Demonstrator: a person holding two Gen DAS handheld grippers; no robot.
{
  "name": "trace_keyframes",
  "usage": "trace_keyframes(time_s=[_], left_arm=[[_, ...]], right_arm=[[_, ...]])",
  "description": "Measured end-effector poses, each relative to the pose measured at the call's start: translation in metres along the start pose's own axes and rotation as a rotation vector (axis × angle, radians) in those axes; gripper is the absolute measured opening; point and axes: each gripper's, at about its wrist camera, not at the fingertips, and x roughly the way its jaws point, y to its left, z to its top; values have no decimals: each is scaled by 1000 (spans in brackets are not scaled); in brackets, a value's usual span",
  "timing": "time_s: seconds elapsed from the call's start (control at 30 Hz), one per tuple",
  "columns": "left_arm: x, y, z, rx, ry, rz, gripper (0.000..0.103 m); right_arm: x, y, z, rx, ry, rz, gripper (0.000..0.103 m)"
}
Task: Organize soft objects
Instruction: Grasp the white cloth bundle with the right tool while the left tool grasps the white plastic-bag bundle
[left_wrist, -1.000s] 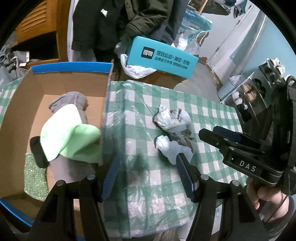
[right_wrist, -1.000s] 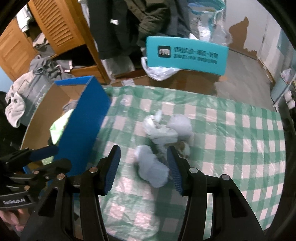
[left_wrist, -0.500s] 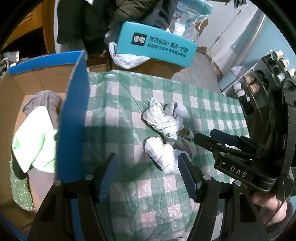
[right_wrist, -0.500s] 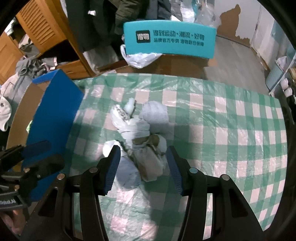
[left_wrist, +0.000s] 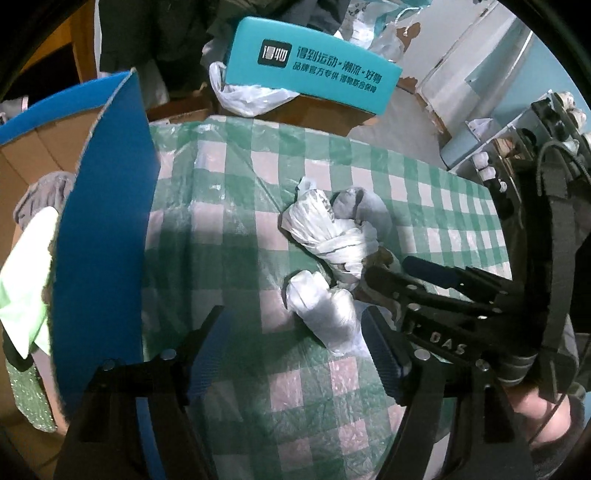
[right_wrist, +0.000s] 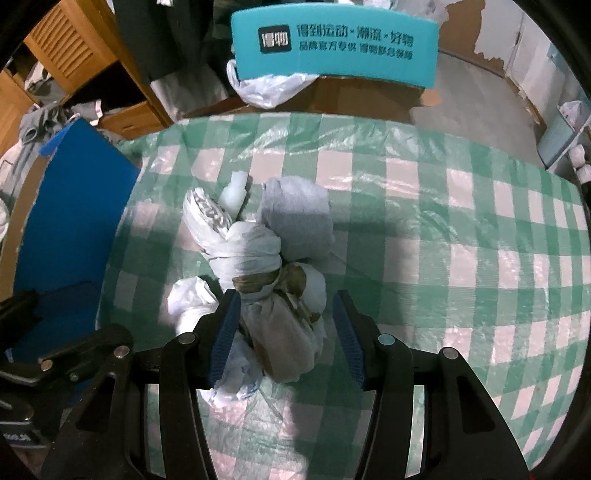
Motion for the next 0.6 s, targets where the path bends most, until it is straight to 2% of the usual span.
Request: trace_keyframes(time_s=[0.2,0.23,0.3,0.4,0.6], left_arm=[[4,-6,-1,18,9,2,75],[5,-6,-2,16,12,0,75],[7,-4,-1,5,20,1,75],[9,-4,-3,-1,29,0,75],[14,-8,-8,9,51,7,75]], right_arm=[[22,-3,-5,-6,58,24,50],[24,-2,-7,-6,65,24,38],[25,-4,-11,-1,83,21,24],[19,-7,-19,29,85,28,16],[1,-5,-44,35,89,18,16]])
